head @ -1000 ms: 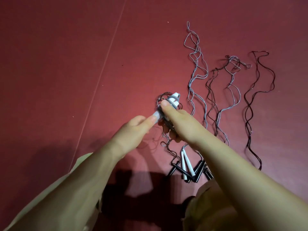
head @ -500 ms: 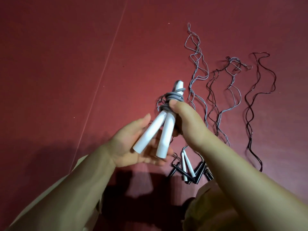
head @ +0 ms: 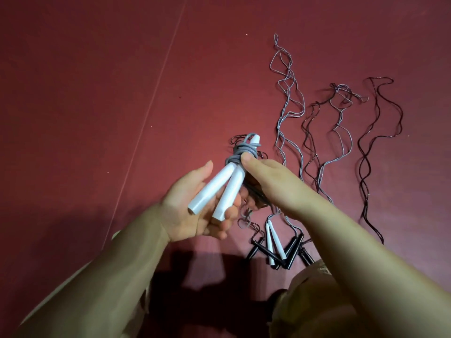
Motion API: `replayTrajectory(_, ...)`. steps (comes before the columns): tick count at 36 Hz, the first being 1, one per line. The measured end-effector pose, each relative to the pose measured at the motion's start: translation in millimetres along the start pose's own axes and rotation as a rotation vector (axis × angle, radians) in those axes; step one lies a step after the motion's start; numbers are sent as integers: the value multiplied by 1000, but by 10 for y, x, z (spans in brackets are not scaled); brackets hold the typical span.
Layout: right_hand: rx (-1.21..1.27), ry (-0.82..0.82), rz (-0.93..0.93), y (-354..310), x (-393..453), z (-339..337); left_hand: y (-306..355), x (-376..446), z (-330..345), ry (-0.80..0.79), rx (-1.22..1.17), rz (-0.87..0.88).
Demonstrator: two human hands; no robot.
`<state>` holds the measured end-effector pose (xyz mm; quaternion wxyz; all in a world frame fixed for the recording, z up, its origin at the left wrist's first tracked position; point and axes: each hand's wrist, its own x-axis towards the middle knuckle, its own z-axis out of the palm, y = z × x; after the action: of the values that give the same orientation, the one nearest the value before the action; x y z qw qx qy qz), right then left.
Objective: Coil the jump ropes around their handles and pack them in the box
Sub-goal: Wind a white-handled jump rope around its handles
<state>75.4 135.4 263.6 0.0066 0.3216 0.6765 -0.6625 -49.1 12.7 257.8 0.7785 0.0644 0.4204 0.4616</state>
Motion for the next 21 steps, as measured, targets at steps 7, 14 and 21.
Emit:
replayTrajectory(7, -288, 185, 61, 52, 22, -1, -61, 73, -46, 274, 277, 73)
replayTrajectory(14, -227, 261, 39, 65, 45, 17, -68, 116, -3, 515, 471, 199)
replayTrajectory(21, 42, 153, 81, 39, 45, 60, -89, 188, -130, 709, 712, 342)
